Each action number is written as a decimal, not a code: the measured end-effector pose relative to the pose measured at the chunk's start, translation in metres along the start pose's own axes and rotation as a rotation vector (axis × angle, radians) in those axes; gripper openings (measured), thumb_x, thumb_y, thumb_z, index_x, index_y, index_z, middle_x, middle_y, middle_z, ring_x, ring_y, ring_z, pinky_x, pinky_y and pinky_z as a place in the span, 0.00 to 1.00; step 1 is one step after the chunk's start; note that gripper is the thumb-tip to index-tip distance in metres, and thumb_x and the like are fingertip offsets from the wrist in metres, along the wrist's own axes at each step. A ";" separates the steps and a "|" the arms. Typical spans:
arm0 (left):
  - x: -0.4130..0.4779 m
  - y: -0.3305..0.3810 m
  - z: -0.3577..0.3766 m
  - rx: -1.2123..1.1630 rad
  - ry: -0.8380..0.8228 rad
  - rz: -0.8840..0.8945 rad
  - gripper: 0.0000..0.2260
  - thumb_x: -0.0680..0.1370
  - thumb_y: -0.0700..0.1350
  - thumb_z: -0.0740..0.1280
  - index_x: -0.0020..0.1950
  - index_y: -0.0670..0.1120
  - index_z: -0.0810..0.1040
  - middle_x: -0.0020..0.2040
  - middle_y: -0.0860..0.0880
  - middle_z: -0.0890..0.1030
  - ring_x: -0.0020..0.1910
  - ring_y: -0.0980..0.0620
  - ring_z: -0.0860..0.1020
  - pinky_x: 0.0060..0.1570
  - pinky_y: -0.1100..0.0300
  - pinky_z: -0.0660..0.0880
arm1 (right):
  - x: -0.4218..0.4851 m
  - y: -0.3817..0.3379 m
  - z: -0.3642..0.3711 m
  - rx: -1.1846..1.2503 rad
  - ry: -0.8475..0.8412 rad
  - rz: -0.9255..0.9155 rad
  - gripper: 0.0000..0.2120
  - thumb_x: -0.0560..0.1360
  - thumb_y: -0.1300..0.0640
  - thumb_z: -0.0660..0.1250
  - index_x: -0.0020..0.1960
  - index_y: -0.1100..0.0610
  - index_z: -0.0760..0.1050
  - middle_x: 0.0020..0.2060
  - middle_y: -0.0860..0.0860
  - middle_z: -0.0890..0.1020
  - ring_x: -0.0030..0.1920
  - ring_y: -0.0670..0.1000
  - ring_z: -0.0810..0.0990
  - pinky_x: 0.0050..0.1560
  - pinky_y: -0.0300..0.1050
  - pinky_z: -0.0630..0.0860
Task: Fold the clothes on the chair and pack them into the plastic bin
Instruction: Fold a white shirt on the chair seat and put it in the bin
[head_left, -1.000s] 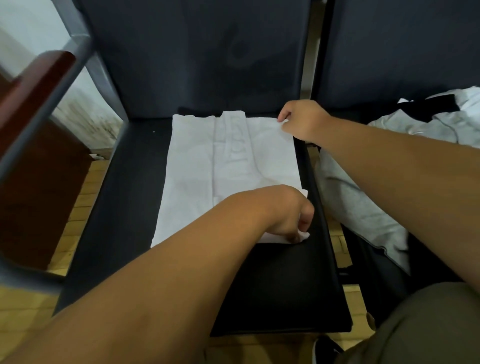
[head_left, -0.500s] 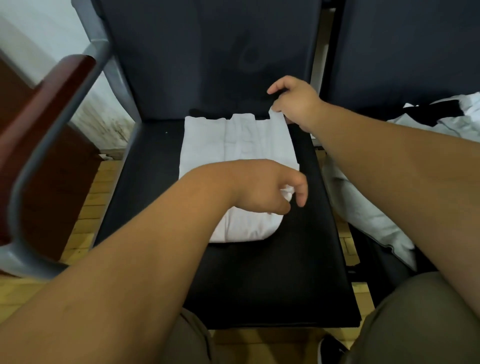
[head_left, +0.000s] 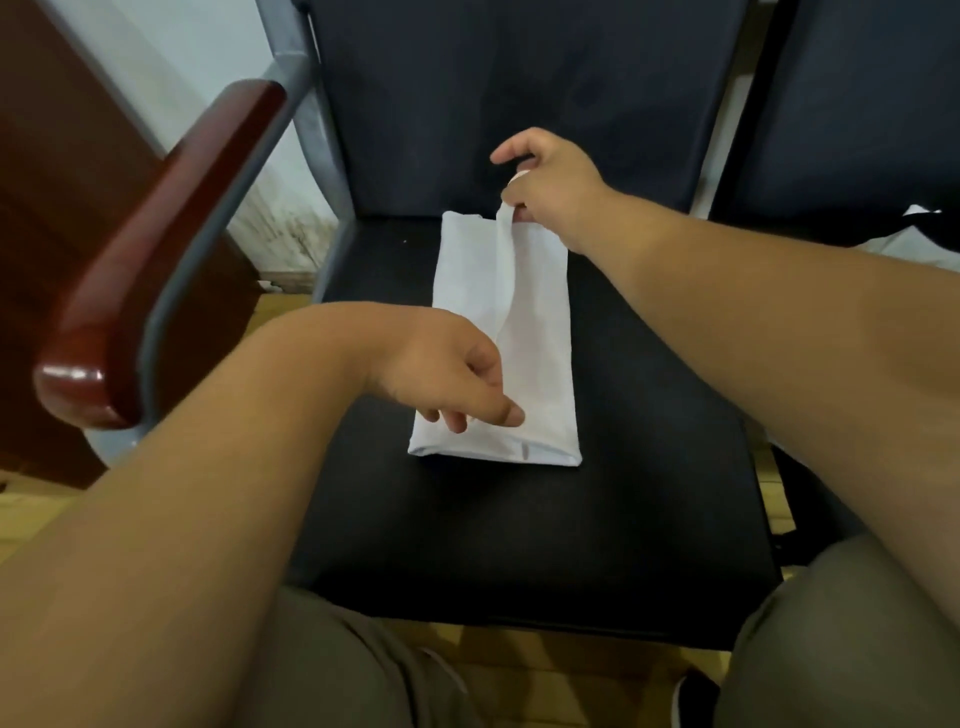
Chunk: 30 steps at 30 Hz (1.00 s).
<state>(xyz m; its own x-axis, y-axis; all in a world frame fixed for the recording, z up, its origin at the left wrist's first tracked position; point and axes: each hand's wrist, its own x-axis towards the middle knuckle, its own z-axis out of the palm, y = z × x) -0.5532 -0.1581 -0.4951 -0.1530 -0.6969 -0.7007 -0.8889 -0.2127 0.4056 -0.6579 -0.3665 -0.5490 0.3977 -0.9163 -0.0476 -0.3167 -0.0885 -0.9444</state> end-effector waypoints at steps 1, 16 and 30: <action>-0.001 -0.006 0.000 -0.024 -0.007 -0.017 0.12 0.79 0.62 0.72 0.52 0.54 0.85 0.48 0.55 0.87 0.46 0.59 0.86 0.51 0.58 0.83 | 0.001 0.001 0.006 -0.001 -0.007 -0.007 0.21 0.77 0.71 0.70 0.59 0.47 0.82 0.55 0.50 0.77 0.55 0.51 0.82 0.49 0.43 0.86; 0.021 -0.037 0.007 -0.006 -0.104 -0.284 0.16 0.81 0.56 0.72 0.54 0.43 0.85 0.47 0.48 0.89 0.49 0.49 0.87 0.49 0.53 0.85 | -0.024 -0.011 0.014 -0.265 -0.101 0.032 0.14 0.82 0.63 0.65 0.56 0.45 0.83 0.55 0.44 0.80 0.56 0.48 0.80 0.53 0.44 0.84; 0.006 0.022 0.058 0.398 0.194 -0.087 0.18 0.78 0.46 0.75 0.67 0.47 0.79 0.62 0.47 0.80 0.60 0.44 0.79 0.61 0.51 0.77 | -0.161 -0.053 -0.053 -0.550 -0.346 0.444 0.11 0.84 0.54 0.67 0.65 0.55 0.79 0.56 0.53 0.83 0.53 0.55 0.85 0.55 0.54 0.85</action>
<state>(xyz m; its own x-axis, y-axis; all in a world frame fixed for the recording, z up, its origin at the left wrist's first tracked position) -0.5990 -0.1269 -0.5243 -0.0200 -0.8116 -0.5839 -0.9976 -0.0227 0.0656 -0.7509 -0.2353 -0.4740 0.3508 -0.7455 -0.5667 -0.8538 -0.0060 -0.5206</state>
